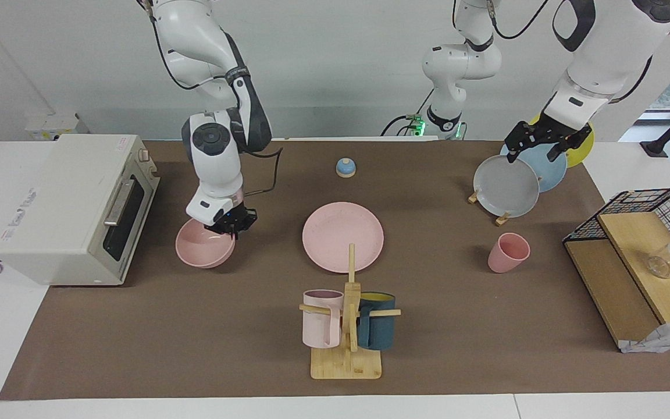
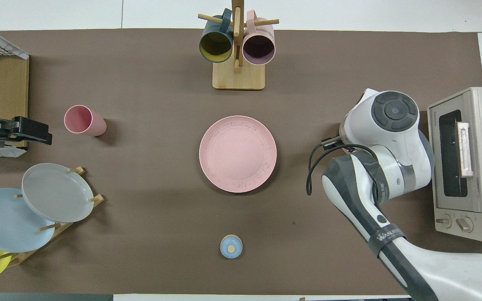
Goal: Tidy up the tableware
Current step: 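Carry the pink bowl over the plate while the left gripper grasps the cup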
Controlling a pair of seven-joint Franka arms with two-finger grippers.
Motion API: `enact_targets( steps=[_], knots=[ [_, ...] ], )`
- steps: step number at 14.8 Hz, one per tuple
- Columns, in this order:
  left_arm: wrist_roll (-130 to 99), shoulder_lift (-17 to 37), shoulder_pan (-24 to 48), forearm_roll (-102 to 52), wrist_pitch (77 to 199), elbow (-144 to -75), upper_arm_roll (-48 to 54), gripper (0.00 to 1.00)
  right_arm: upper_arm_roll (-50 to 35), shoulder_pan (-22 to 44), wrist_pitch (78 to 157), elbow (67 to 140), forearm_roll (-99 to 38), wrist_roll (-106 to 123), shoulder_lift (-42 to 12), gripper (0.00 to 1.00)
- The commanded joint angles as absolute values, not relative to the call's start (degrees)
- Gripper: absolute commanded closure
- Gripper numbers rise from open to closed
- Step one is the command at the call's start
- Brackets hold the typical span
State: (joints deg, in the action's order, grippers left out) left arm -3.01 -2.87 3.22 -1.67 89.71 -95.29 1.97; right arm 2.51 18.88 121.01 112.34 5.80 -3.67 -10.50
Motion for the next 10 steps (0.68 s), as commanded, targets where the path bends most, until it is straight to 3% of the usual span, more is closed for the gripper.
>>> enact_targets(
  steps=[1, 4, 6, 10],
  knots=[
    [-3.3, -4.3, 3.0, -1.4, 91.6, -97.2, 2.2, 0.0, 2.4, 25.9, 106.9, 93.6, 6.1, -12.0, -17.1, 1.0],
    [-3.6, -0.6, 3.3, -1.4, 95.0, -97.3, 2.1, 0.0, 2.5, 35.1, 98.8, 80.5, 6.1, -25.4, -25.4, 1.0],
    [-3.7, 4.4, 3.6, -1.4, 99.4, -97.1, 2.1, 0.0, 2.4, 39.7, 98.6, 72.2, 6.0, -34.9, -31.7, 1.0],
    [-7.5, 12.6, 4.5, -1.4, 107.6, -97.3, 2.2, 0.0, 2.3, 43.1, 104.0, 70.7, 5.4, -40.9, -34.8, 1.0]
  ],
)
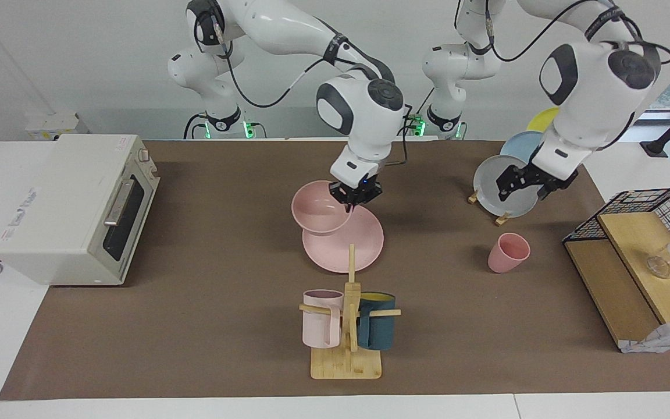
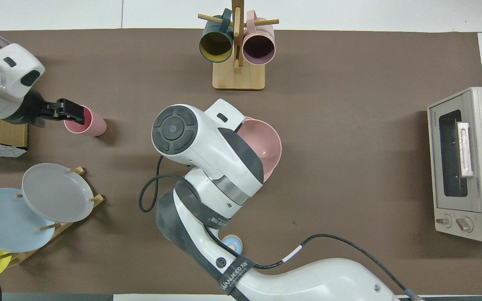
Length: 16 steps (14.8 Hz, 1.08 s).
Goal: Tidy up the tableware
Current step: 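Carry the pink bowl over the plate while the left gripper grasps the cup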
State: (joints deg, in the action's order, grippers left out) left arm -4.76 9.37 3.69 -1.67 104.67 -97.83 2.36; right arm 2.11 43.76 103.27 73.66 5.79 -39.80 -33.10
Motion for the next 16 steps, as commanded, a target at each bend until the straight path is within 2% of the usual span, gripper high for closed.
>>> enact_targets(
  steps=[1, 4, 8, 13, 15, 16],
  knots=[
    [-7.6, 13.4, 4.4, -1.4, 109.1, -97.6, 2.2, 0.0, 2.3, 43.8, 105.4, 72.2, 5.7, -41.0, -34.7, 1.0],
    [-8.2, 15.7, 4.4, -1.5, 112.8, -98.2, 2.2, 0.0, 2.3, 45.1, 110.6, 75.6, 5.8, -42.4, -35.7, 1.0],
    [-9.3, 16.6, 4.2, -1.5, 115.8, -99.4, 2.3, 0.0, 2.3, 45.6, 112.1, 78.0, 6.2, -43.0, -35.9, 1.0],
    [-11.7, 16.2, 4.2, -1.5, 120.7, -104.6, 2.3, 0.0, 2.3, 45.0, 112.9, 79.5, 6.2, -43.1, -35.8, 1.0],
    [-11.7, 16.2, 4.2, -1.5, 122.4, -105.6, 2.3, 0.05, 2.2, 44.9, 113.6, 79.5, 5.7, -43.1, -35.8, 1.0],
    [-11.7, 16.3, 4.3, -1.5, 123.1, -106.3, 2.2, 0.19, 2.2, 44.7, 112.9, 78.8, 5.2, -43.0, -35.6, 0.82]
  ],
)
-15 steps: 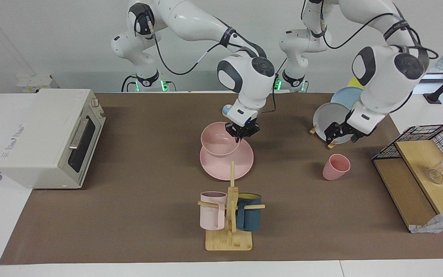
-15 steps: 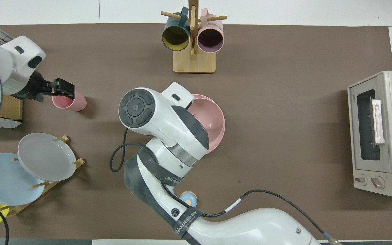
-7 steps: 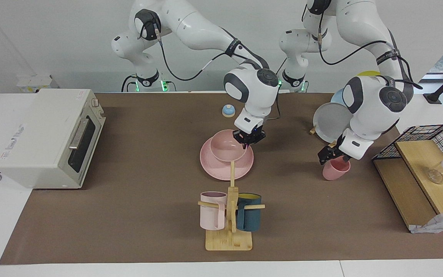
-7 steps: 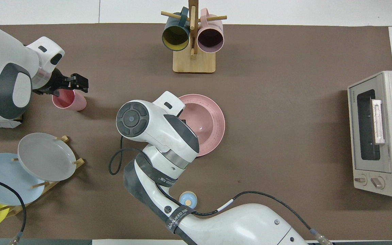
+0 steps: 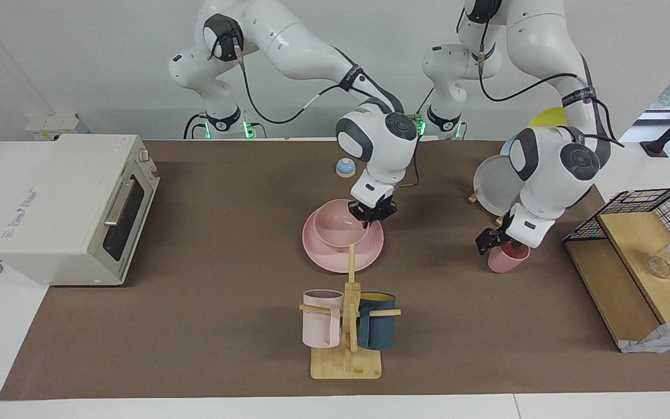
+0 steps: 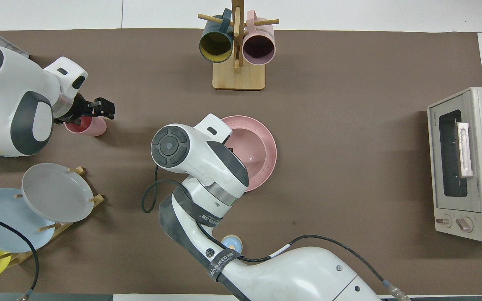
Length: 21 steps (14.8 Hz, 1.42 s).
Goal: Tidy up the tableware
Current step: 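Carry the pink bowl over the plate while the left gripper grasps the cup, then set the pink bowl on the plate and withdraw the right gripper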
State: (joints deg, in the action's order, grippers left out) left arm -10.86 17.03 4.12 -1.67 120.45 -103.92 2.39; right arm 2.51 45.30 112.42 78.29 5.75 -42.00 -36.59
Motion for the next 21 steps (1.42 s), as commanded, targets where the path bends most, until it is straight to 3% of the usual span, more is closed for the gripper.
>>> enact_targets(
  steps=[1, 2, 4, 5, 7, 10, 13, 15, 17, 21],
  knots=[
    [-11.4, 16.2, 4.0, -1.5, 123.3, -106.4, 2.2, 0.75, 2.2, 44.8, 111.7, 78.2, 5.3, -43.1, -35.7, 0.72],
    [-10.8, 16.3, 3.9, -1.4, 123.3, -106.3, 2.2, 1.0, 2.2, 45.2, 109.5, 76.9, 5.4, -43.2, -35.9, 0.65],
    [-9.0, 16.4, 3.7, -1.4, 123.0, -105.6, 2.2, 1.0, 2.5, 44.5, 107.7, 74.6, 6.1, -42.4, -34.9, 0.05],
    [-7.7, 16.4, 3.6, -1.3, 123.0, -105.4, 2.1, 1.0, 2.6, 43.3, 107.3, 74.4, 6.1, -41.4, -33.4, 0.0],
    [-4.8, 16.5, 3.5, 0.3, 123.0, -105.3, 2.1, 1.0, 2.7, 38.7, 106.5, 75.0, 5.7, -37.2, -27.5, 0.0],
    [-4.7, 16.5, 3.9, 0.5, 120.9, -102.7, 2.2, 1.0, 2.4, 28.1, 96.6, 77.1, 5.0, -25.0, -18.8, 0.0],
    [-7.3, 16.6, 6.1, 0.1, 106.3, -90.8, 2.4, 1.0, 2.4, 19.1, 86.9, 78.9, 4.9, -12.3, -12.2, 0.0],
    [-16.7, 16.7, 10.6, 0.0, 96.3, -83.4, 2.5, 1.0, 1.8, 13.1, 85.5, 82.5, 4.7, -10.5, -7.5, 0.0],
    [-28.6, 16.8, 16.7, 0.3, 91.2, -78.0, 2.5, 1.0, 2.5, 11.4, 85.6, 88.2, 3.9, -9.2, -2.9, 0.0],
    [-48.4, 20.2, 27.8, -0.1, 88.2, -69.6, 2.5, 1.0, 1.8, 5.8, 88.9, 92.8, 3.4, -2.4, -1.2, 0.0]
  ],
)
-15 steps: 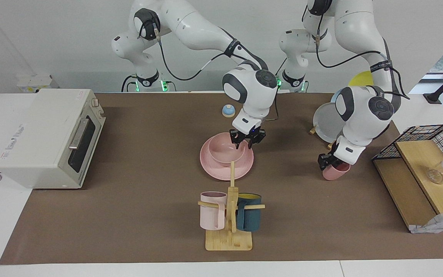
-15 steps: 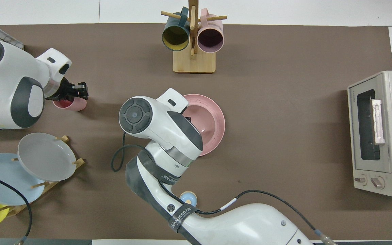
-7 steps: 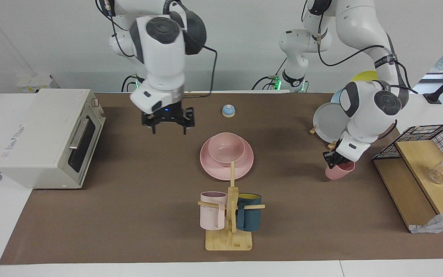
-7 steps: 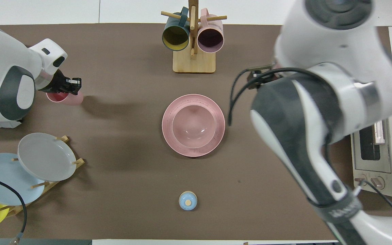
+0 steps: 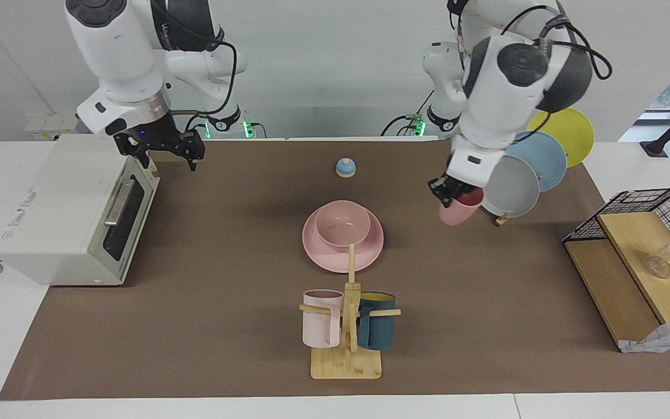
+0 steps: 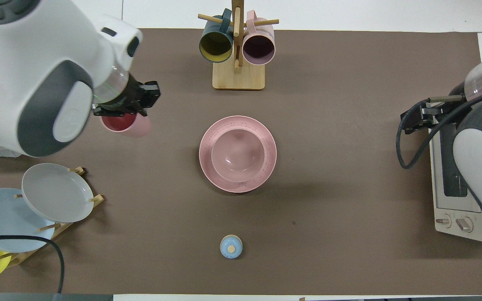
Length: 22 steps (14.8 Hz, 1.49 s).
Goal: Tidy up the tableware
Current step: 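Carry the pink cup with the left gripper and lower it into the bowl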
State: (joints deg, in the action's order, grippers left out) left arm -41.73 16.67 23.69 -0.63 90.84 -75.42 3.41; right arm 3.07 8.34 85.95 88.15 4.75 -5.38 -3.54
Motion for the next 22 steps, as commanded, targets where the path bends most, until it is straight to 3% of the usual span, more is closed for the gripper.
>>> enact_targets(
  steps=[1, 4, 8, 14, 22],
  knots=[
    [-51.7, 20.2, 30.1, -0.1, 88.9, -69.7, 2.5, 1.0, 1.8, 5.5, 88.9, 93.0, 3.4, -2.2, -1.1, 0.0],
    [-57.0, 23.5, 34.8, -0.1, 94.2, -70.0, 2.6, 1.0, 1.1, 5.5, 88.7, 94.7, 3.4, -2.5, -0.3, 0.0],
    [-59.8, 25.0, 37.7, 0.2, 102.6, -75.8, 2.5, 1.0, 1.1, 4.7, 88.9, 94.7, 3.4, -2.2, -0.2, 0.0],
    [-61.9, 29.0, 38.5, 0.6, 107.8, -77.3, 2.5, 1.0, 1.1, 3.5, 88.9, 94.7, 3.4, -2.1, -0.3, 0.0],
    [-62.1, 29.2, 39.6, 0.6, 113.1, -83.0, 2.4, 1.0, -1.2, -0.1, 88.7, 94.7, 3.3, -0.7, -0.2, 0.0]
  ],
)
